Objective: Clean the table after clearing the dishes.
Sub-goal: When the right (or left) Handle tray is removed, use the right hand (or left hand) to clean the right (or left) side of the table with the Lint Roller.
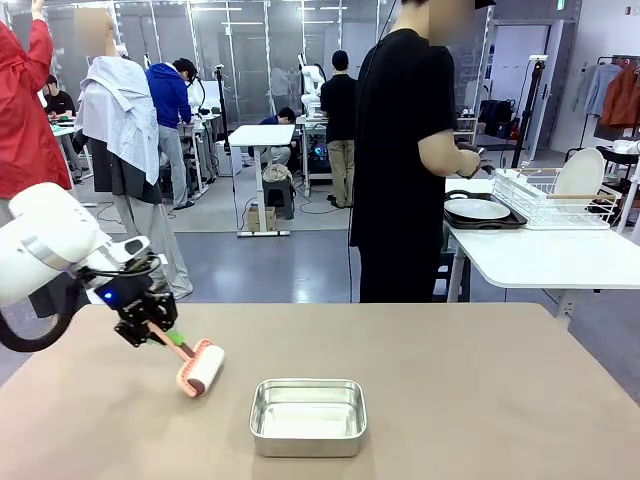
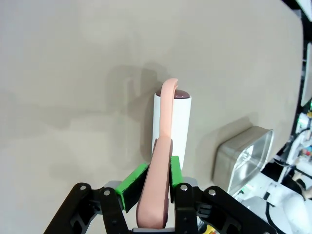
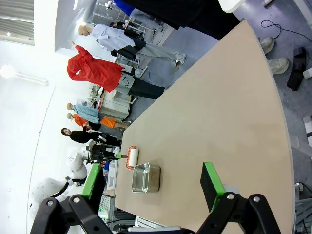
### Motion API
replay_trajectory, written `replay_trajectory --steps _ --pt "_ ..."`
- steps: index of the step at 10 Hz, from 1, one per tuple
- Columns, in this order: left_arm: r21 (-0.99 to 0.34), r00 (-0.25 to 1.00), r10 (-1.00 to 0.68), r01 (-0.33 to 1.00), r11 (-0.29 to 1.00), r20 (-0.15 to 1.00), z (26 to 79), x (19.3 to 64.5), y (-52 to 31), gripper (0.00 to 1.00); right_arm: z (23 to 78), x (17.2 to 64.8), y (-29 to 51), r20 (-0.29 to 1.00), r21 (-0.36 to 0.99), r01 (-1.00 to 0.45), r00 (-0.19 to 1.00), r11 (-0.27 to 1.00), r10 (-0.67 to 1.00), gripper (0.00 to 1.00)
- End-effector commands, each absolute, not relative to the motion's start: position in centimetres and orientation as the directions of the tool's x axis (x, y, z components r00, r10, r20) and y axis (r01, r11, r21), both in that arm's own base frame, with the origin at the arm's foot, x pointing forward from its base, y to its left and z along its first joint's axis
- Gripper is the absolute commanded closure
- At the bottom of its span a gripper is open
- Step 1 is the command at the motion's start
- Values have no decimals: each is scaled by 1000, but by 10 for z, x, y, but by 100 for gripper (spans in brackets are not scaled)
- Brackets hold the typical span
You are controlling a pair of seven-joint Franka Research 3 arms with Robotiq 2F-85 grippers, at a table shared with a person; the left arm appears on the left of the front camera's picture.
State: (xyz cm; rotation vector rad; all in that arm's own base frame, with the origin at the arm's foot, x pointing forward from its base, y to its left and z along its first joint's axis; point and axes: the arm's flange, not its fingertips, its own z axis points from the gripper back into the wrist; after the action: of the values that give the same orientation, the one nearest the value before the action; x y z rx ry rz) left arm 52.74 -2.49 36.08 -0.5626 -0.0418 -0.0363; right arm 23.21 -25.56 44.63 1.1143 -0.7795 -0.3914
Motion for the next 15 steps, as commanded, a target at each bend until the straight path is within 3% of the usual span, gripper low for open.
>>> replay_trajectory --steps 1,9,15 --pt "-409 998 46 -27 912 37 335 515 26 77 448 234 -255 368 905 -100 671 413 -644 0" --pt "-55 985 164 -161 985 59 396 494 106 77 448 234 -255 368 905 -100 671 413 -644 0" --pt "-32 971 108 -104 994 211 504 467 92 77 448 234 -255 368 905 -100 671 413 -644 0"
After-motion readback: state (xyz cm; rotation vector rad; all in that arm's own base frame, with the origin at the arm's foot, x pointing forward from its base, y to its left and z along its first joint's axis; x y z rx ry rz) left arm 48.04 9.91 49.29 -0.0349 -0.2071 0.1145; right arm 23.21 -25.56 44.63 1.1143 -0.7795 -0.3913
